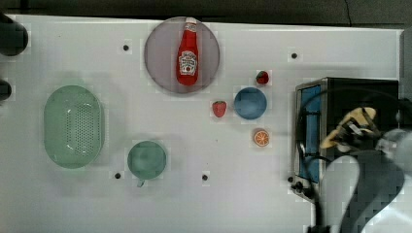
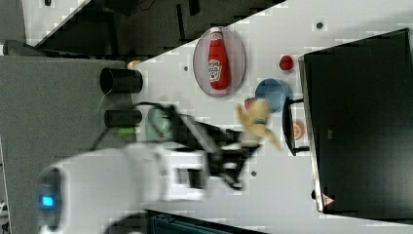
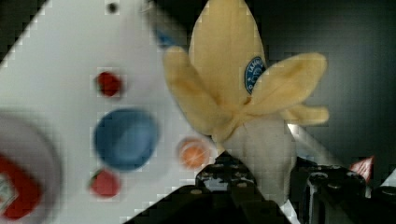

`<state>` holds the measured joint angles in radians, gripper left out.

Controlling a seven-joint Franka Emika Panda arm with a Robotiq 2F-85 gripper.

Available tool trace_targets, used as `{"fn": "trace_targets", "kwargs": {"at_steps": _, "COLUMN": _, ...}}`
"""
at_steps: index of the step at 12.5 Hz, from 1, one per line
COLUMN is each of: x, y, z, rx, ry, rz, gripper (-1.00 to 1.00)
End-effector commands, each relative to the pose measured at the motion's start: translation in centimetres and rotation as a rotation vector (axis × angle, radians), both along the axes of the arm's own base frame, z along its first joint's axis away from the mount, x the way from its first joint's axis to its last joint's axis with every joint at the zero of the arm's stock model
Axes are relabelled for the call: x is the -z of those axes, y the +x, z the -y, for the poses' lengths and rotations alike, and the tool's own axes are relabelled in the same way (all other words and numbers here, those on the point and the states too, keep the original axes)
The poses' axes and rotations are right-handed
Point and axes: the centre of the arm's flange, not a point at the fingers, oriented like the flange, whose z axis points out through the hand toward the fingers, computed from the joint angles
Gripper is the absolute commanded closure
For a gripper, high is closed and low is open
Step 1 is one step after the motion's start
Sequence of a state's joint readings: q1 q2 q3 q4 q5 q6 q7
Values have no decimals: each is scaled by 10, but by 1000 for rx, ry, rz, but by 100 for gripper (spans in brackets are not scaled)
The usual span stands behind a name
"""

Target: Pick banana from table and place on oven.

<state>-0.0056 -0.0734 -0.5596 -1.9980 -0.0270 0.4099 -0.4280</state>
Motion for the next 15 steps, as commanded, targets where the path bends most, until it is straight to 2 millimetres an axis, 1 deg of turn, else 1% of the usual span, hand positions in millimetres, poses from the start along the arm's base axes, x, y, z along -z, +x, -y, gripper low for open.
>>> {"fn": "trace_targets", "kwargs": {"at_steps": 1, "x": 23, "y": 10, "z": 31, "rx": -292, "ry": -91, "rz": 2, "gripper": 51}}
{"fn": "trace_targets", "kwargs": {"at_steps": 3, "x": 48, "y": 9, "z": 59, "rx": -367, "ry": -145, "rz": -23, "gripper": 51}}
{"fn": "trace_targets", "kwargs": {"at_steps": 4, "x": 60, "y": 7, "z": 68, "rx": -387, "ry": -159, "rz": -42, "gripper": 51}}
{"fn": "trace_targets", "kwargs": {"at_steps": 5, "x": 71, "y": 6, "z": 75, "rx": -397, "ry": -162, "rz": -61, "gripper": 51}}
{"fn": "trace_targets", "kwargs": {"at_steps": 6, "x": 79, "y": 5, "z": 78, "rx": -409, "ry": -160, "rz": -80, "gripper": 51}}
{"fn": "trace_targets", "kwargs": {"at_steps": 7, "x": 84, "y": 5, "z": 79, "rx": -410, "ry": -158, "rz": -92, "gripper": 45}}
{"fn": "trace_targets", "kwargs": {"at_steps": 11, "x": 84, "y": 5, "z": 80, "rx": -412, "ry": -160, "rz": -92, "gripper": -41}}
{"fn": "trace_targets", "kwargs": {"at_steps": 12, "x": 83, "y": 6, "z": 79, "rx": -413, "ry": -164, "rz": -88, "gripper": -64}}
{"fn": "trace_targets", "kwargs": {"at_steps": 13, "x": 78, "y": 10, "z": 78, "rx": -419, "ry": -172, "rz": -80, "gripper": -86}}
{"fn": "trace_targets", "kwargs": {"at_steps": 14, "x": 69, "y": 14, "z": 78, "rx": -423, "ry": -182, "rz": -71, "gripper": -100}}
{"fn": "trace_targets", "kwargs": {"at_steps": 15, "x": 56, "y": 19, "z": 77, "rx": -429, "ry": -196, "rz": -53, "gripper": -100}}
